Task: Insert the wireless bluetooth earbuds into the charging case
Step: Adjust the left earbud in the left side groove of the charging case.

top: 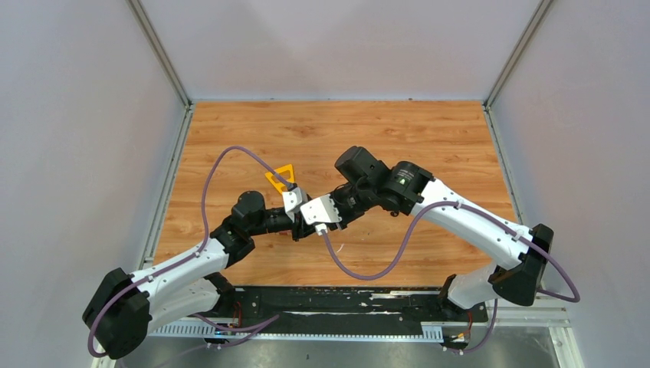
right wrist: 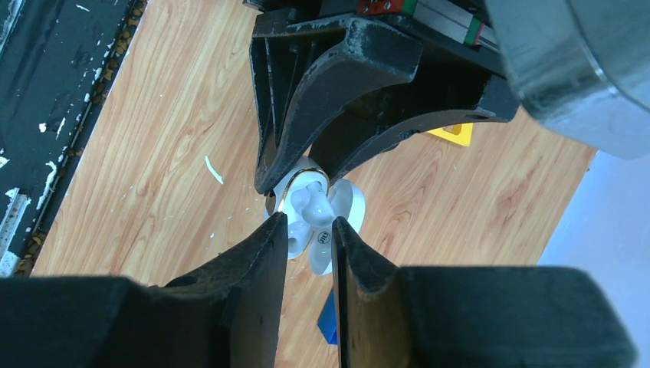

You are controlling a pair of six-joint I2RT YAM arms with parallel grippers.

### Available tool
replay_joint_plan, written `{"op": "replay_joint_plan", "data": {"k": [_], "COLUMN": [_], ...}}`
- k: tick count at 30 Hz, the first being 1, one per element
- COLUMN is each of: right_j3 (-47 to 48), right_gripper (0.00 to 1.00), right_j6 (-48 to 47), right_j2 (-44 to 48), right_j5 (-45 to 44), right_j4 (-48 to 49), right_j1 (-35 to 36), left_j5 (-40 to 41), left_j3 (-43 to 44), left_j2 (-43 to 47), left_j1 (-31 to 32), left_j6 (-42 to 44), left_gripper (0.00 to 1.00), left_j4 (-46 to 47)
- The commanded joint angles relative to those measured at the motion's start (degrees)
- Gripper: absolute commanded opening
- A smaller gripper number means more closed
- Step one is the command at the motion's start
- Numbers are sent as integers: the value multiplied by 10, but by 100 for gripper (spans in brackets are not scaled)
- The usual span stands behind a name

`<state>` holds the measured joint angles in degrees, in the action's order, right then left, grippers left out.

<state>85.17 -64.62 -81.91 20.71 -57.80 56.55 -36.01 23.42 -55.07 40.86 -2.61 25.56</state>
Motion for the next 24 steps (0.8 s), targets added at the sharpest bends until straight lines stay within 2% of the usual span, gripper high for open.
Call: {"op": "replay_joint_plan", "data": {"k": [1,24], "right_j3": [-1,-1], "right_gripper": [29,29], "right_j6": [-4,-8], "right_j2": [-3,-11], "right_j5": [2,-1], "right_j4": [23,0], "right_j1": [0,0], "left_j5": [-11,0], "left_j3": [18,15], "left_j2": [11,12], "left_j1": [3,3], "left_j6": [8,-4], "left_gripper": [0,0], "left_j4": [27,41]}}
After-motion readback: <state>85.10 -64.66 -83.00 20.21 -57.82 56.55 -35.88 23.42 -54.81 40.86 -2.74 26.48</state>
